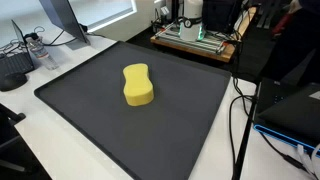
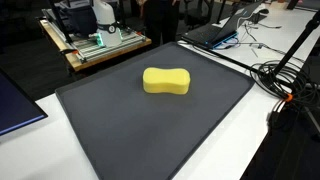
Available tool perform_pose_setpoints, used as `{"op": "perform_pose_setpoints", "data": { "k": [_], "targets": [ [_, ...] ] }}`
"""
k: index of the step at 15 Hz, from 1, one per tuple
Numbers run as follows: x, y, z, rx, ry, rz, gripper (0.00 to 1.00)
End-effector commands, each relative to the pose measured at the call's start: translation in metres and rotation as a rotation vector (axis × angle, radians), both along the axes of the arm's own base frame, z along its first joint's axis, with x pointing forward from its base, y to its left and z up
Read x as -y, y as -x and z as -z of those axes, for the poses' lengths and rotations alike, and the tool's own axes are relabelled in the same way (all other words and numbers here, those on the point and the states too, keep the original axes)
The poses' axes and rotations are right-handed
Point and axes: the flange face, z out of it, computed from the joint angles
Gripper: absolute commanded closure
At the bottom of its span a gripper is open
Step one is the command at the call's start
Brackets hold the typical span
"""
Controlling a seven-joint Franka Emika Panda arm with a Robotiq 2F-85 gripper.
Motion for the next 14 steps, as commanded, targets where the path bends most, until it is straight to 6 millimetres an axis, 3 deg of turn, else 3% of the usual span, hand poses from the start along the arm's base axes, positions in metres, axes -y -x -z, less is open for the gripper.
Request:
{"op": "perform_pose_setpoints", "data": {
  "k": [1,8,10,14],
  "targets": [
    [0.000,0.000,-0.001,-0.001,-0.001,0.000,0.00],
    [0.000,0.000,-0.001,-0.001,0.000,0.000,0.00],
    [-0.025,-0.023,-0.015,0.038,0.016,-0.071,0.00],
    [-0.119,-0.065,-0.051,0.148,0.064,-0.322,0.00]
  ]
}}
